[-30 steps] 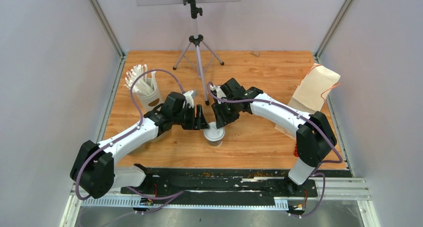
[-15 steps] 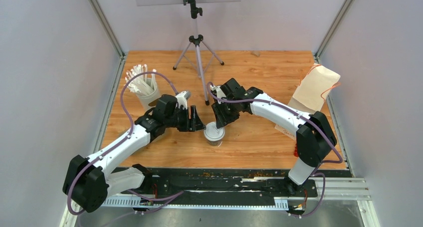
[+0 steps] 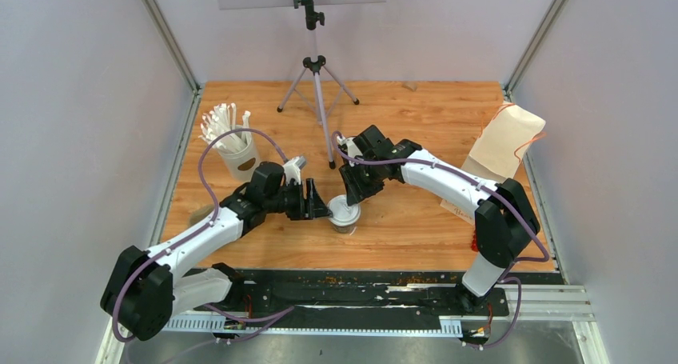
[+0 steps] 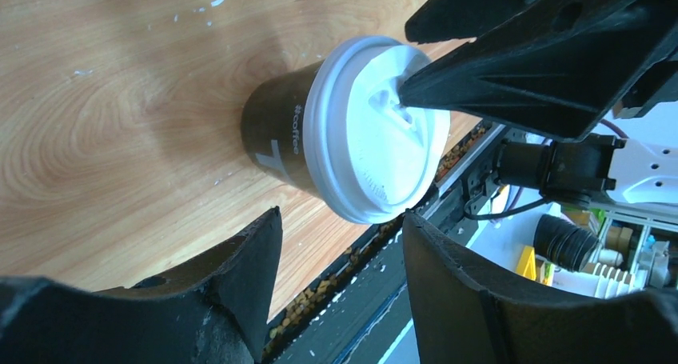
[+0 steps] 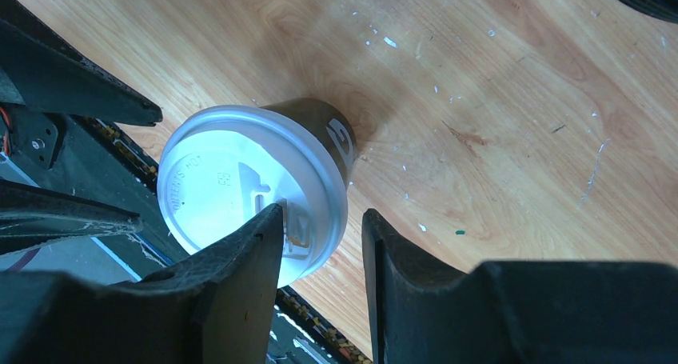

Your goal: Pack the takeout coffee

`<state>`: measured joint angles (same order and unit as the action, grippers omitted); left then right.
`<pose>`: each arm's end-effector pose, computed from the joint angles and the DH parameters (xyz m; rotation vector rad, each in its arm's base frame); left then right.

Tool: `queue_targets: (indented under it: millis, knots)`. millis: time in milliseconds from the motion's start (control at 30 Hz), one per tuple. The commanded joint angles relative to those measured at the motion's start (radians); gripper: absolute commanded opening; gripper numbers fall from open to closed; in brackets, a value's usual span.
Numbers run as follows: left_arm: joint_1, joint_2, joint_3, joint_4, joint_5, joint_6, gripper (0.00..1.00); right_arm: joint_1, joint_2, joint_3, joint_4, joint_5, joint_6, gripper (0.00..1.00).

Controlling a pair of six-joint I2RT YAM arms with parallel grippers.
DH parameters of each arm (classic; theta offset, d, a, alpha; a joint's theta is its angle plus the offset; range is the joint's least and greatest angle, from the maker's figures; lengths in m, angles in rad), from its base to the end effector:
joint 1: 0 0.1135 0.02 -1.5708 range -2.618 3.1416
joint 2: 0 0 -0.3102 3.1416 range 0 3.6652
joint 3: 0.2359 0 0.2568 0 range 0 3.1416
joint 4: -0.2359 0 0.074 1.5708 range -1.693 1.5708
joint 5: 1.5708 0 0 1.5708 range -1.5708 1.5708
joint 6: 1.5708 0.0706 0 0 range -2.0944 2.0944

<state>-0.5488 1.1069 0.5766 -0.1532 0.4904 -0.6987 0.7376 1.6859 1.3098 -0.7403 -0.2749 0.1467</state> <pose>0.1811 -0.1497 0.2303 0.1065 2.4511 -1.1711 0.2626 0.2645 0.2582 -0.8949 2.6348 0.6228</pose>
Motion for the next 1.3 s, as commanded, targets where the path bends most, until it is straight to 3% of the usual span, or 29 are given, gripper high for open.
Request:
queue_targets:
  millis: [0,467,800,1000,1267]
  knots:
    - [0.003,-0.011,-0.027,0.128,0.029,-0.061,0.64,0.005,-0.007,-0.024,0.003,0.031,-0.007,0.41]
    - [0.003,0.041,-0.070,0.221,0.020,-0.132,0.61,0.006,-0.017,-0.048,0.027,0.019,0.006,0.41]
    - [0.002,0.003,-0.063,0.113,-0.026,-0.128,0.58,0.006,-0.015,-0.058,0.041,0.014,0.016,0.41]
    - [0.002,0.008,-0.076,0.143,-0.008,-0.143,0.57,0.006,-0.016,-0.066,0.057,0.007,0.019,0.41]
    - [0.002,0.029,-0.068,0.060,-0.071,-0.117,0.48,0.005,-0.015,-0.092,0.069,0.006,0.017,0.41]
